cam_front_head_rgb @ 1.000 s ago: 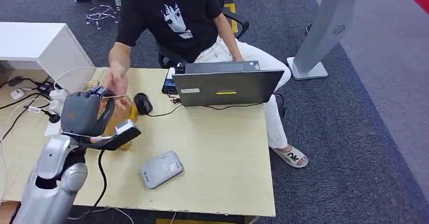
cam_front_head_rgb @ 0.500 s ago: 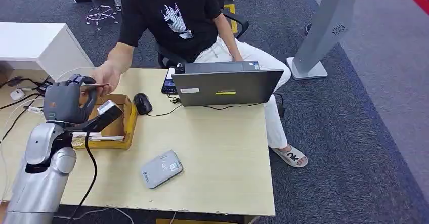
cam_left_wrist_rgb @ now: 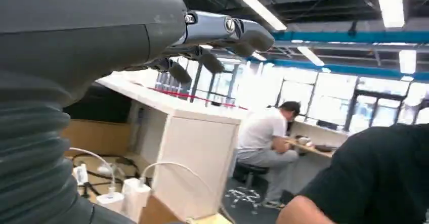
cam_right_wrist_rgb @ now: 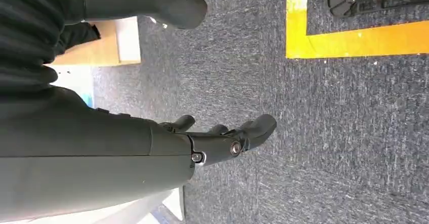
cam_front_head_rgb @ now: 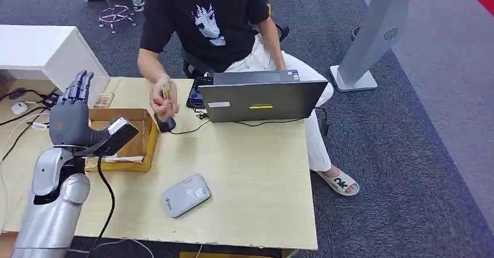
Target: Pass the card to the sensor for recognition and then transmit it.
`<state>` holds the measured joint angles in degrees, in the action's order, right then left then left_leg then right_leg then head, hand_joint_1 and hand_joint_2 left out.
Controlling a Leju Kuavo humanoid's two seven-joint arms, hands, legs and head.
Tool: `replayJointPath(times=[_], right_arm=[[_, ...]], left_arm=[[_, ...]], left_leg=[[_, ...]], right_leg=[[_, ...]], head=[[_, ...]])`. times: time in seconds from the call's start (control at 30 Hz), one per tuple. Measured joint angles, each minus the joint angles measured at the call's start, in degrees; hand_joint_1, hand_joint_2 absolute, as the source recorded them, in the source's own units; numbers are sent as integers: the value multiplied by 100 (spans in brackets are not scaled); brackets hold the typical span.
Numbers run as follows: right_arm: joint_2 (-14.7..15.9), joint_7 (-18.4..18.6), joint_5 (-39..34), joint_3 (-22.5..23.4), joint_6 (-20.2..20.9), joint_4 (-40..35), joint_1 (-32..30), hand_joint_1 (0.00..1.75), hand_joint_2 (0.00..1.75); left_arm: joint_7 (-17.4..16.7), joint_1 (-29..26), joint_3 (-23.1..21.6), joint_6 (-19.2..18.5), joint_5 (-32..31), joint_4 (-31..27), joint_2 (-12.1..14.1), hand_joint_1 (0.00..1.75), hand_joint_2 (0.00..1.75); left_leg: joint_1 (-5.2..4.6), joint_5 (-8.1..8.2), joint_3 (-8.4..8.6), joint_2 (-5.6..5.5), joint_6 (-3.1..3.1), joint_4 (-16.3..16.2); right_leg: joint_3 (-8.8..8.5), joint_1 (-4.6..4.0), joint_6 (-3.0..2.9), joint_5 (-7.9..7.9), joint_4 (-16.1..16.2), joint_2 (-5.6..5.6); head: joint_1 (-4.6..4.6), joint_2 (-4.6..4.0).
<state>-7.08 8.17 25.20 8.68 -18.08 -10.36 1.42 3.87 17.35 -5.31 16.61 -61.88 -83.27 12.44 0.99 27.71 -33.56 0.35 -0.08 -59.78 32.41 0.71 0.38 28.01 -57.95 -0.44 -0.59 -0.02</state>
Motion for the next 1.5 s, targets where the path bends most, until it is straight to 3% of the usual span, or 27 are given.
replayJointPath(times=[0.13,0.3,0.57,1.03,1.5], right_arm=[[0,-2,-4,2,0,2,0,0,175],[0,-33,-118,90,-11,2,-7,0,175],[-15,-87,-284,334,-79,2,-20,0,175],[-52,-96,-358,572,-103,0,-28,0,175],[-81,-96,-358,625,-103,0,-28,0,175]], left_arm=[[50,-158,0,-68,88,-289,-46,0,175],[-7,-285,-61,-912,145,-709,20,0,175],[-201,-711,-427,-1766,232,-1660,666,0,175],[-400,-1082,-496,-2129,300,-2243,1600,0,175],[-400,-1129,-498,-2131,300,-2320,1736,0,175]], left_leg=[[1,1,0,-1,2,0],[3,1,1,0,1,0],[3,2,-2,5,1,1],[3,1,-3,4,1,1],[3,1,-3,3,1,1]], right_leg=[[1,0,0,0,0,-1],[1,-1,0,0,-1,0],[7,-1,-1,2,-1,5],[6,-1,0,2,-2,5],[6,-1,0,1,-1,4]], head=[[0,0],[0,0],[0,0],[0,0],[0,0]])
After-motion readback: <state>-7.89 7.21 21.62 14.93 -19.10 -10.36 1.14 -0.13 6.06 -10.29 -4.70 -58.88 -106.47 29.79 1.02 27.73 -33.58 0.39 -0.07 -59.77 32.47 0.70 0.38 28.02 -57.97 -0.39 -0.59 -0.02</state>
